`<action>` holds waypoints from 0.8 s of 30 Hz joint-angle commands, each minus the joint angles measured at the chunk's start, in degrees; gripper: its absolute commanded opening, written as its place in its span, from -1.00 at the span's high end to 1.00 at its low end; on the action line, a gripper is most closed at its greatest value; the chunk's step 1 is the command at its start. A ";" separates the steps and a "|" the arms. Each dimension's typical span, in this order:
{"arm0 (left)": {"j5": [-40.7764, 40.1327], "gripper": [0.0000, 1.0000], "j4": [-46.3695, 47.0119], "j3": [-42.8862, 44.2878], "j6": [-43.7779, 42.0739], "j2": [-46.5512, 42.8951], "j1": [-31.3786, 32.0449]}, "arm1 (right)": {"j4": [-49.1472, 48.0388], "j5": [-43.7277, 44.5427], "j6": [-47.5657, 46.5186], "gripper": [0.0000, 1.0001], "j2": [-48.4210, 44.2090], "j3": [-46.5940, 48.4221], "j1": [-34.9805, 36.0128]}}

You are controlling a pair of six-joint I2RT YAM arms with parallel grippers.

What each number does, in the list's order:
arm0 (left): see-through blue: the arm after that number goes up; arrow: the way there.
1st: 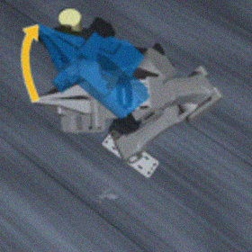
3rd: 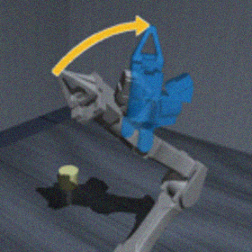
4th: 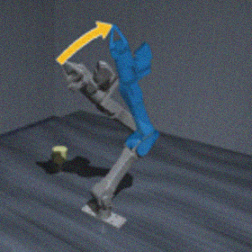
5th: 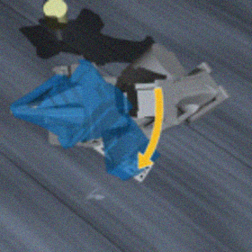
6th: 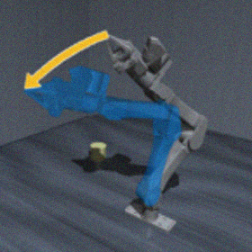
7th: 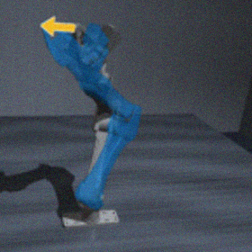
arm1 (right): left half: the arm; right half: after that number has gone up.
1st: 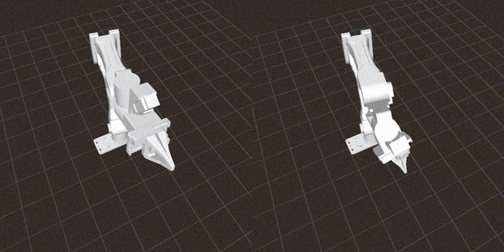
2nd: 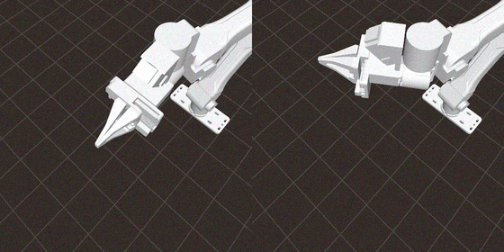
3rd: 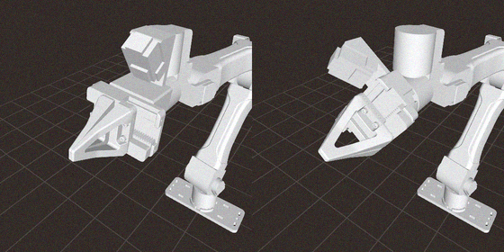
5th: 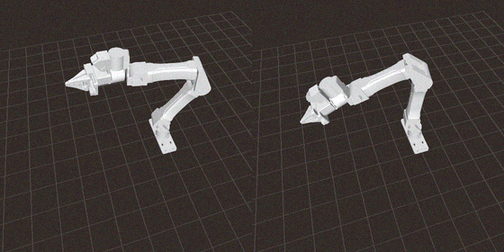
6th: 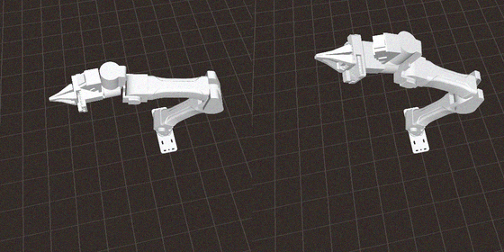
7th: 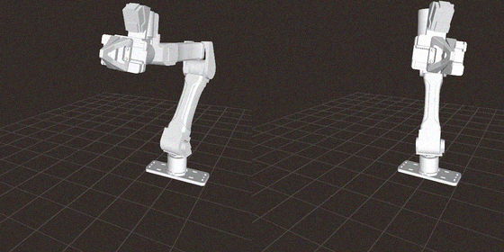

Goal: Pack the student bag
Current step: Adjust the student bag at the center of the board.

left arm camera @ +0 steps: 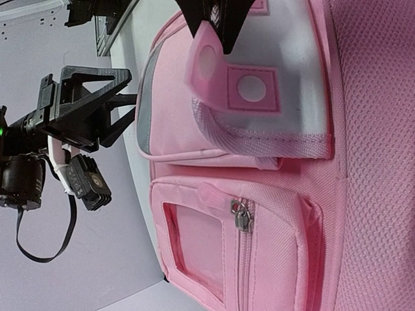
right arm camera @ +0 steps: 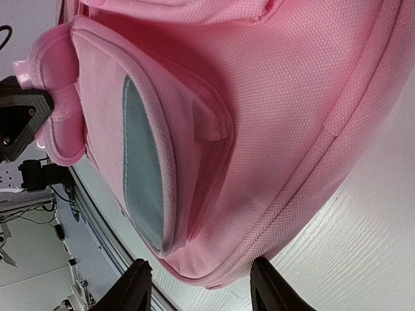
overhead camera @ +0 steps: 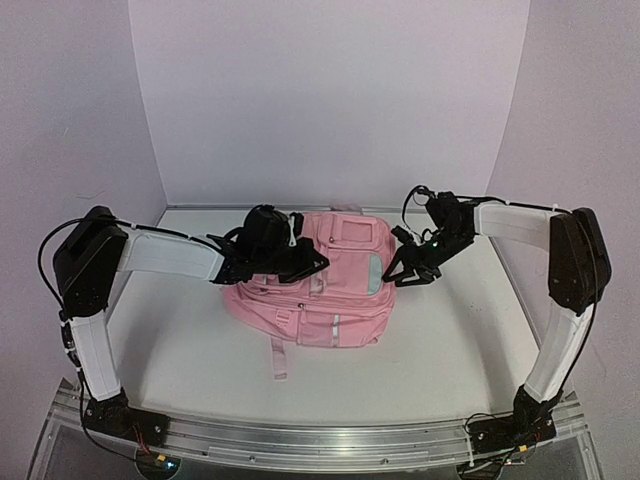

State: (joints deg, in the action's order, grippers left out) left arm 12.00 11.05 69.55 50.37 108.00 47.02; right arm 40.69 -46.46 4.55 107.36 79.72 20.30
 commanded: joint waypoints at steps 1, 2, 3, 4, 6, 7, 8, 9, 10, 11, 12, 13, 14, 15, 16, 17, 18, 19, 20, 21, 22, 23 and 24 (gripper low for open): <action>1.10 0.99 1.60 4.02 -1.49 2.74 0.61 | -2.02 -2.57 1.28 -0.01 1.27 1.73 0.57; 1.22 0.99 1.51 4.37 -1.58 3.04 0.65 | -2.22 -2.54 1.43 0.00 1.36 1.77 0.75; 1.34 0.99 1.41 4.73 -1.67 3.37 0.70 | -2.43 -2.49 1.59 0.00 1.45 1.81 0.92; 1.43 0.99 1.24 5.10 -1.76 3.78 0.77 | -2.67 -2.41 1.81 0.01 1.59 1.89 1.10; 1.32 0.99 0.63 5.75 -1.93 4.47 0.86 | -3.10 -2.48 2.16 0.03 1.83 2.16 1.54; 1.27 1.00 0.51 6.08 -1.99 4.74 0.92 | -3.27 -2.49 2.32 0.04 1.94 2.30 1.77; 1.39 1.00 0.41 6.44 -2.22 5.11 1.03 | -3.48 -2.49 2.47 0.04 2.00 2.34 1.96; 1.52 1.00 0.32 6.80 -2.47 5.48 1.14 | -3.69 -2.49 2.62 0.05 2.05 2.37 2.15; 1.43 0.99 0.16 7.37 -3.00 5.89 1.41 | -3.88 -2.46 2.72 0.05 2.13 2.31 2.30; 1.06 0.99 -0.44 8.12 -3.58 6.41 1.84 | -4.05 -2.41 2.79 0.05 2.15 2.24 2.45; 0.83 0.99 -1.23 8.99 -4.00 7.03 2.31 | -4.20 -2.43 2.95 0.06 2.26 2.23 2.54; 0.70 0.98 -1.94 9.80 -4.32 7.72 2.71 | -4.34 -2.55 3.14 0.06 2.37 2.22 2.63; 0.65 0.95 -2.55 10.53 -4.55 8.46 3.03 | -4.47 -2.77 3.37 0.06 2.46 2.21 2.72; 0.89 0.87 -2.55 10.98 -4.50 9.01 3.23 | -4.58 -3.07 3.60 0.06 2.55 2.20 2.79; 1.19 0.74 -2.38 11.19 -4.39 9.39 3.42 | -4.65 -3.36 3.89 0.06 2.60 2.26 2.84; 1.34 0.62 -2.23 11.21 -4.26 9.66 3.57 | -4.70 -3.43 4.00 0.06 2.57 2.32 2.92; 1.46 0.50 -2.16 11.22 -4.14 9.88 3.67 | -4.73 -3.45 4.09 0.06 2.49 2.38 3.01; 1.55 0.40 -2.16 11.22 -4.11 9.95 3.72 | -4.75 -3.46 4.15 0.06 2.36 2.43 3.05; 1.63 0.32 -2.27 11.22 -4.28 9.83 3.79 | -4.75 -3.46 4.21 0.05 2.21 2.44 3.04; 1.73 0.24 -2.48 11.22 -4.55 9.58 3.85 | -4.75 -3.46 4.31 0.04 2.03 2.41 3.04; 2.16 0.17 -2.47 11.22 -4.94 9.35 3.93 | -4.75 -3.50 4.40 0.01 1.79 2.38 3.02; 2.46 0.12 -2.75 11.33 -5.45 9.07 4.06 | -4.72 -3.55 4.49 -0.03 1.63 2.34 3.04; 2.77 0.07 -3.15 11.54 -6.02 8.79 4.22 | -4.69 -3.57 4.56 -0.08 1.45 2.28 3.07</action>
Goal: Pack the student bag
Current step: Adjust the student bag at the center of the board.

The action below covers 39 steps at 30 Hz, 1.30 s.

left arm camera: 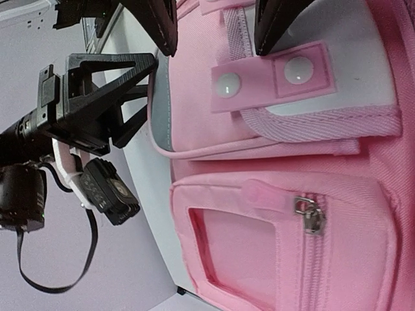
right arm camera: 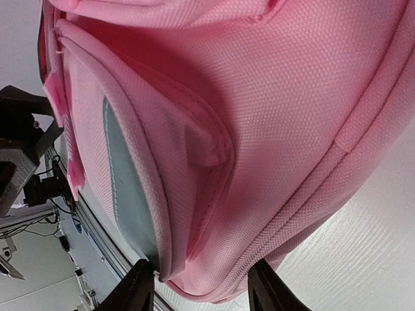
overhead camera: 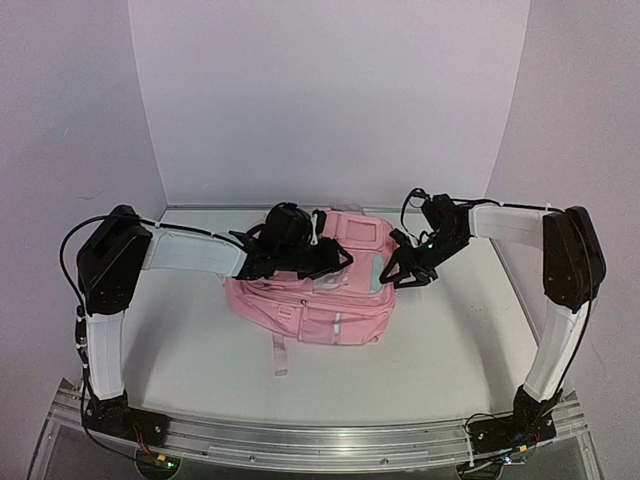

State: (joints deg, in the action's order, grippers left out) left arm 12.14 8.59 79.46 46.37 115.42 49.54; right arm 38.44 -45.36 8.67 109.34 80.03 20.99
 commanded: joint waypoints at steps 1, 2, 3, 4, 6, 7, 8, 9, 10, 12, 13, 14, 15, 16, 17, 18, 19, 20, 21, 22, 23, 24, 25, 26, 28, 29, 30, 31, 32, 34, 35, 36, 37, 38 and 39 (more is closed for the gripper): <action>2.96 0.03 -1.62 2.15 -2.66 1.19 1.86 | -2.41 -4.64 0.47 -0.12 -0.80 1.91 2.38; 3.26 0.01 -3.05 2.85 -3.29 1.14 1.94 | -2.41 -4.55 0.47 -0.15 -1.09 1.91 2.35; 3.30 0.01 -4.49 3.73 -3.59 1.12 1.99 | -2.41 -4.35 0.49 -0.18 -1.50 1.90 2.33; 3.28 0.00 -5.93 4.66 -3.82 1.11 2.04 | -2.41 -4.14 0.51 -0.21 -1.94 1.88 2.31; 4.22 0.00 -7.32 5.44 -4.44 0.67 2.05 | -2.43 -3.90 0.75 -0.26 -2.85 1.62 2.37; 4.96 0.00 -7.52 5.57 -4.65 0.29 2.04 | -2.41 -3.79 0.96 -0.29 -3.34 1.36 2.35; 5.32 -0.01 -7.89 5.74 -4.99 -0.41 2.02 | -2.43 -3.69 1.14 -0.33 -3.82 1.07 2.33; 5.09 -0.03 -9.30 6.13 -5.68 -1.12 2.05 | -2.48 -3.57 1.32 -0.36 -4.30 0.57 2.33; 3.87 -0.06 -11.77 6.84 -6.79 -2.18 2.00 | -2.67 -3.46 1.58 -0.38 -4.85 -0.11 2.35; 0.22 -0.15 -16.93 8.14 -9.01 -4.87 1.69 | -3.74 -3.41 2.90 -0.42 -6.11 -2.28 2.38; -1.88 -0.21 -19.62 8.51 -9.75 -6.37 1.07 | -5.19 -3.48 4.32 -0.43 -6.81 -4.03 2.38; -3.21 -0.26 -21.90 8.32 -10.04 -7.84 -0.01 | -7.39 -3.53 5.69 -0.46 -7.54 -5.87 2.36; -3.78 -0.29 -23.29 7.55 -9.77 -9.40 -1.52 | -9.41 -3.41 6.86 -0.48 -8.21 -7.64 2.35; -3.89 -0.32 -23.78 6.10 -9.16 -11.10 -3.28 | -10.77 -3.13 7.82 -0.50 -8.84 -9.40 2.37; -4.11 -0.35 -23.80 4.44 -8.48 -12.72 -5.67 | -11.57 -2.85 8.55 -0.52 -9.35 -10.39 2.36; -4.64 -0.38 -23.76 2.37 -7.79 -14.48 -7.39 | -12.23 -2.67 9.03 -0.53 -9.63 -10.98 2.36; -5.24 -0.44 -23.69 0.69 -7.60 -15.94 -9.17 | -12.83 -2.60 9.71 -0.55 -10.05 -11.80 2.37; -6.04 -0.51 -23.76 -0.67 -7.91 -17.13 -10.54 | -13.75 -2.45 10.35 -0.56 -10.46 -12.93 2.39; -6.69 -0.57 -24.22 -1.49 -8.46 -17.81 -11.87 | -14.98 -2.18 11.17 -0.58 -10.93 -14.08 2.43; -6.99 -0.62 -24.99 -1.82 -9.08 -17.96 -13.40 | -16.26 -1.86 12.11 -0.60 -11.45 -15.23 2.47; -6.69 -0.64 -25.72 -1.87 -9.65 -17.62 -15.17 | -17.18 -1.61 12.76 -0.62 -11.79 -16.62 2.47; -6.12 -0.65 -26.04 -1.95 -10.09 -17.22 -17.00 | -17.98 -1.54 13.30 -0.63 -11.82 -17.72 2.56; -5.63 -0.66 -26.09 -1.95 -10.56 -16.69 -18.64 | -18.47 -1.66 13.69 -0.64 -11.52 -18.37 2.75; -6.12 -0.67 -26.60 -1.57 -11.17 -15.87 -19.78 | -18.71 -1.88 14.00 -0.64 -11.02 -18.64 3.02; -8.35 -0.69 -29.05 0.03 -12.54 -14.04 -21.51 | -18.99 -2.15 14.40 -0.65 -9.99 -18.92 3.81; -8.81 -0.70 -29.57 0.70 -13.08 -13.31 -22.38 | -19.02 -2.05 14.36 -0.66 -9.58 -18.99 4.31; -8.84 -0.70 -29.77 1.21 -13.46 -12.62 -23.27 | -19.07 -1.73 14.17 -0.66 -9.23 -19.03 4.80; -8.17 -0.71 -29.73 1.38 -13.51 -11.79 -24.75 | -19.13 -1.37 14.12 -0.66 -8.80 -18.99 5.18; -7.04 -0.71 -29.53 1.51 -13.32 -10.78 -26.16 | -19.15 -1.22 14.06 -0.66 -8.39 -18.82 5.64; -4.69 -0.68 -28.57 1.43 -12.61 -8.89 -28.80 | -19.15 -1.06 14.14 -0.65 -7.35 -17.99 6.06; -4.42 -0.64 -28.26 1.59 -12.83 -7.95 -29.44 | -19.13 -0.76 14.23 -0.63 -6.74 -17.32 6.08; -4.31 -0.60 -28.39 1.97 -13.22 -7.04 -29.70 | -19.08 -0.31 14.23 -0.61 -6.09 -16.47 6.06; -4.09 -0.55 -28.71 2.45 -13.63 -6.07 -29.78 | -19.03 0.17 14.21 -0.59 -5.48 -15.58 6.00; -3.21 -0.48 -29.04 2.89 -13.84 -4.89 -29.82 | -19.04 0.49 14.22 -0.59 -5.04 -14.84 5.83; -2.52 -0.40 -29.19 2.98 -13.91 -4.16 -29.78 | -19.03 0.30 14.44 -0.59 -4.21 -13.72 5.33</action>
State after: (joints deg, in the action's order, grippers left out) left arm 6.83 -19.81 78.99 34.17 108.39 20.33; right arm 20.80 -46.17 22.58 102.48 61.84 26.94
